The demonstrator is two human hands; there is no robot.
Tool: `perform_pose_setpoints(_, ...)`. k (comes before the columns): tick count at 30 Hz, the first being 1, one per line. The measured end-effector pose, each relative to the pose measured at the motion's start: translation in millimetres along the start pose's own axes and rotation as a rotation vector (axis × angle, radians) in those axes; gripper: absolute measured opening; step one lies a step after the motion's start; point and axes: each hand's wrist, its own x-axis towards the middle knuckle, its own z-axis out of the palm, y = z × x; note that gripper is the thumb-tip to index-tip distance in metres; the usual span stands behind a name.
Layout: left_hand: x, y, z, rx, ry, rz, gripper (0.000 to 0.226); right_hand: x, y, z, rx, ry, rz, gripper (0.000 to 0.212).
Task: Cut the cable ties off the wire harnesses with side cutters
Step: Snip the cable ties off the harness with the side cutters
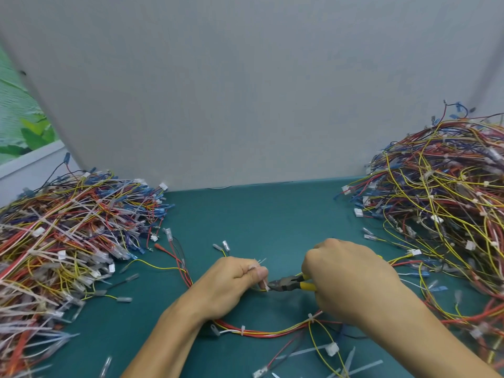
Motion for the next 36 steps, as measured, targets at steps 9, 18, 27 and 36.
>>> perform_pose_setpoints(9, 1.4, -4.8, 2.4, 0.003, 0.017, -0.013, 0.041, 0.5, -2.1, 0.1, 0.003, -0.004, -0.013, 0.022)
perform_pose_setpoints(18, 2.1, -7.4, 3.3, 0.036, 0.019, -0.02, 0.05, 2.4, -1.9, 1.7, -0.006, -0.04, 0.006, 0.016)
perform_pose_setpoints(27, 1.3, -4.9, 2.9, 0.018, 0.023, -0.022, 0.034, 2.7, -6.9, 0.7, -0.017, -0.057, -0.03, 0.017)
perform_pose_setpoints(36, 0.3, -0.9, 2.3, 0.01, 0.032, -0.022, 0.034, 3.4, -6.2, 7.2, -0.088, -0.009, -0.054, 0.025)
